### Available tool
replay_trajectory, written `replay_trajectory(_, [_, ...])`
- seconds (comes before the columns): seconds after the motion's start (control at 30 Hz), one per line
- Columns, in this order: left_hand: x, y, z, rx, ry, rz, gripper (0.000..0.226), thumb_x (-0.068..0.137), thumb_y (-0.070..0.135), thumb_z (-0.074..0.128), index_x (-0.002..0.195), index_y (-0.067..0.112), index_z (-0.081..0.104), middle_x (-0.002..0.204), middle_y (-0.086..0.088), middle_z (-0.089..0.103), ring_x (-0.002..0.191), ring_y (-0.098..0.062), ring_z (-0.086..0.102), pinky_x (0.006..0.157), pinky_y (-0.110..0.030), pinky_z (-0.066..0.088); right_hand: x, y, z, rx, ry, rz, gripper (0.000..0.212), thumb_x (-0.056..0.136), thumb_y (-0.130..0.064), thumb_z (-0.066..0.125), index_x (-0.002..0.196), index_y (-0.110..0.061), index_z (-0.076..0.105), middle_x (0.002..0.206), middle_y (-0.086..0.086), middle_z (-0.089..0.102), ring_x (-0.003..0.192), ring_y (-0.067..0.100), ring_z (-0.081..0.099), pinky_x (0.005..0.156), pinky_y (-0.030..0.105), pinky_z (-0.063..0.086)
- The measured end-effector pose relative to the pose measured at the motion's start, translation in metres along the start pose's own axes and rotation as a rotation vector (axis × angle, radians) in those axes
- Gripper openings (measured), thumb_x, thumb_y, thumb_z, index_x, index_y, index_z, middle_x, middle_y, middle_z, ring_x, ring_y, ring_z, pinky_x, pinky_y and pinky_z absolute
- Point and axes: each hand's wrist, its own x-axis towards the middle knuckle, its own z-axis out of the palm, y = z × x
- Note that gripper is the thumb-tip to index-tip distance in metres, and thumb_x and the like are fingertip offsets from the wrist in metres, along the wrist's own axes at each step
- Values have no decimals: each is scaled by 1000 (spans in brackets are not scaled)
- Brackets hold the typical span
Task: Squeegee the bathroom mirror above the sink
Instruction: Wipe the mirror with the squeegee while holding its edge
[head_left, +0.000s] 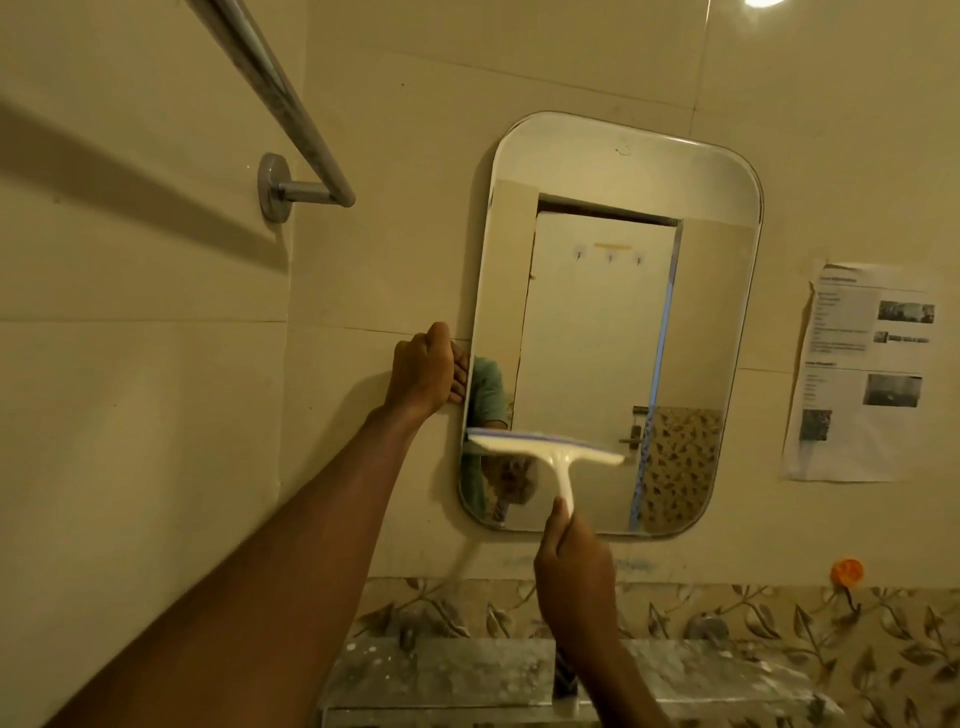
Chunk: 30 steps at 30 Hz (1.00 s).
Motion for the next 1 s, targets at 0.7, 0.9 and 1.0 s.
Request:
replay_trajectory(0.7, [-6,-3,0,76,51,6,62,80,53,21,71,7,61,82,-25,66,83,-41,65,70,-51,59,-39,27,21,-140,-135,-31,33,100,-36,34,88,-13,55,57,-4,55,42,9,49,36,18,34])
replay_trajectory(0.9, [-18,-8,5,151,32,91,52,89,39,26,66,6,58,73,-22,64,73,-37,63,71,-48,56,-10,-6,-3,-1,-54,-97,35,101,-34,34,76,-18,54,53,-5,50,39,6,44,34,15,34])
replay_trajectory(1.0, [-21,-10,8,201,67,142,43,94,32,30,58,16,47,70,-19,60,68,-31,61,66,-40,53,21,-27,-14,18,0,-135,35,103,-34,33,78,-18,51,57,-8,48,45,4,44,38,13,28])
